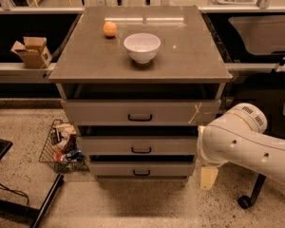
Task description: Open middle drawer
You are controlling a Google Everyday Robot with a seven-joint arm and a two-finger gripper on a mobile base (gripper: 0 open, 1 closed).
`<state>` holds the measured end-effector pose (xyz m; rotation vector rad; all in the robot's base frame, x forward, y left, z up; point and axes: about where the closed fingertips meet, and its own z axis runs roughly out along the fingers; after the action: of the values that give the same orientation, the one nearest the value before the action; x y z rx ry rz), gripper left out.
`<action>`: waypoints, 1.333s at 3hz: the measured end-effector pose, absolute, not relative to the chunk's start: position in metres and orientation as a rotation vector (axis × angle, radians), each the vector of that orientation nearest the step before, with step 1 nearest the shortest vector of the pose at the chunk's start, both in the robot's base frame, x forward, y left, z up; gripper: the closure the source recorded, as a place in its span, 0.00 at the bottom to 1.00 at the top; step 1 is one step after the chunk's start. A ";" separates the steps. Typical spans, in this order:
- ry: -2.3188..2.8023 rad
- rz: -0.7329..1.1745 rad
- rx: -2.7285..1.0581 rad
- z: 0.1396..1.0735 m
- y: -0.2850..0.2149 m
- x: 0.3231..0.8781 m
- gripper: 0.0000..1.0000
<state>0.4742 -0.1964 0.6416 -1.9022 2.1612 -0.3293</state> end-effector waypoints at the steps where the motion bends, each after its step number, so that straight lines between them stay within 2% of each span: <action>1: 2.164 -0.328 -1.901 0.640 -0.197 0.474 0.00; 2: 2.087 -0.287 -1.916 0.627 -0.181 0.481 0.00; 4: 1.942 -0.208 -1.931 0.549 -0.134 0.529 0.00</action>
Offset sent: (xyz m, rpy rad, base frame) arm 0.0194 0.0453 -0.0401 0.1357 -0.0600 0.1477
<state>0.5293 -0.1342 0.5486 -1.9313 1.9422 -0.2076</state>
